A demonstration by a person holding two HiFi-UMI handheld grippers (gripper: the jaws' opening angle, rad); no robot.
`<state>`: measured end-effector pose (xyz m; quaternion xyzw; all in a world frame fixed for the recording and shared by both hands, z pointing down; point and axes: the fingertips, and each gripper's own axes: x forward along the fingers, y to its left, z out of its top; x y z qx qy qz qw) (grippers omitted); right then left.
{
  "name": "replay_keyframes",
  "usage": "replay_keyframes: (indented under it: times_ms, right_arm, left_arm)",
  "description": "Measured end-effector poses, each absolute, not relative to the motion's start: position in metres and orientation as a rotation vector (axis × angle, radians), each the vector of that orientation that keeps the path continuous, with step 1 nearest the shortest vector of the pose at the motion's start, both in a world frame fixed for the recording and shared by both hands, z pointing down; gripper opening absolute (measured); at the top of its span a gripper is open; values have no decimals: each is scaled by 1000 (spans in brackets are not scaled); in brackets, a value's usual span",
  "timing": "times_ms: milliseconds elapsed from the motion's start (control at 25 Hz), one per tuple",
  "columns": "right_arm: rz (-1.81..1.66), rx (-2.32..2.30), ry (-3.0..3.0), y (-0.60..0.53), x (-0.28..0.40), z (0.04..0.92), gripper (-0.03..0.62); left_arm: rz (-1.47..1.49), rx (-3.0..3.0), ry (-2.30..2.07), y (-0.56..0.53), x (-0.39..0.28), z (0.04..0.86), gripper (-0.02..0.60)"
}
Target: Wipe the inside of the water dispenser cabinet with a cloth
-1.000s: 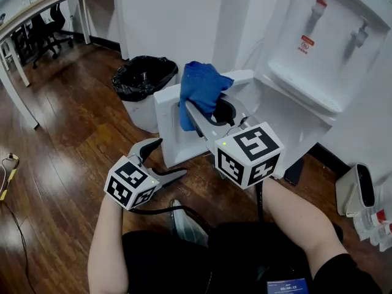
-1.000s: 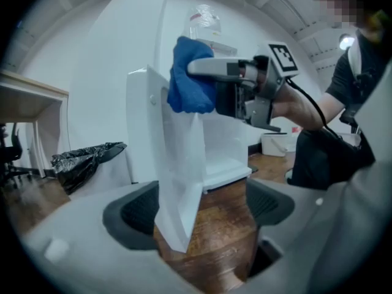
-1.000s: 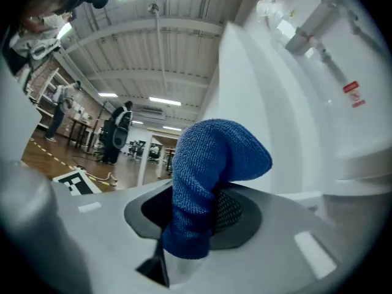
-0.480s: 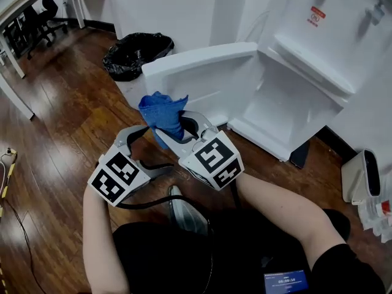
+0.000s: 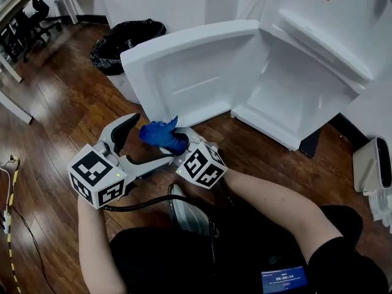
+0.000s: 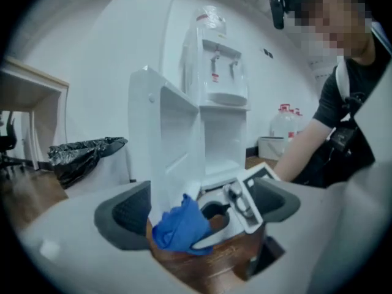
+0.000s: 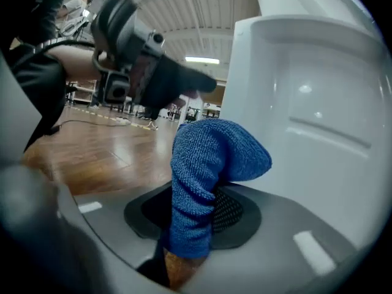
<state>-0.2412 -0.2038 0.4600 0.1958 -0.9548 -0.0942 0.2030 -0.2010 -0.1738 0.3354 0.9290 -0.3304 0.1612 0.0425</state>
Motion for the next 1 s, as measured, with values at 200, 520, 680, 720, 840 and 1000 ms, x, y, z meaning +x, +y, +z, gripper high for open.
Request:
replay_keyframes:
  times_ms: [200,520,680,720,840,1000]
  right_arm:
    - [-125,576,-2603,-218,-248,507,141]
    - [52,836,-2474,-278,-143,534,141]
    - [102,966,-2408,-300,-94,546,141]
    - [116,997,-2390,-305,-84,547,141]
    - [198,1118,-2324,-317,-53,548,141]
    - [374,1312,-2256,-327,-6,541,141]
  left_arm:
    - [304,2810,-1090,-181,-203,310,520]
    - [244,2733,-1218,-250,-237,297,520]
    - [303,2729,-1117,-249,-225,313,521]
    - [313,2736,-1098,-245,-220,315,520]
    - [329,2740,-1088,-236,-212,317,528]
    - [347,2739,-1112,-229,-213,326,526]
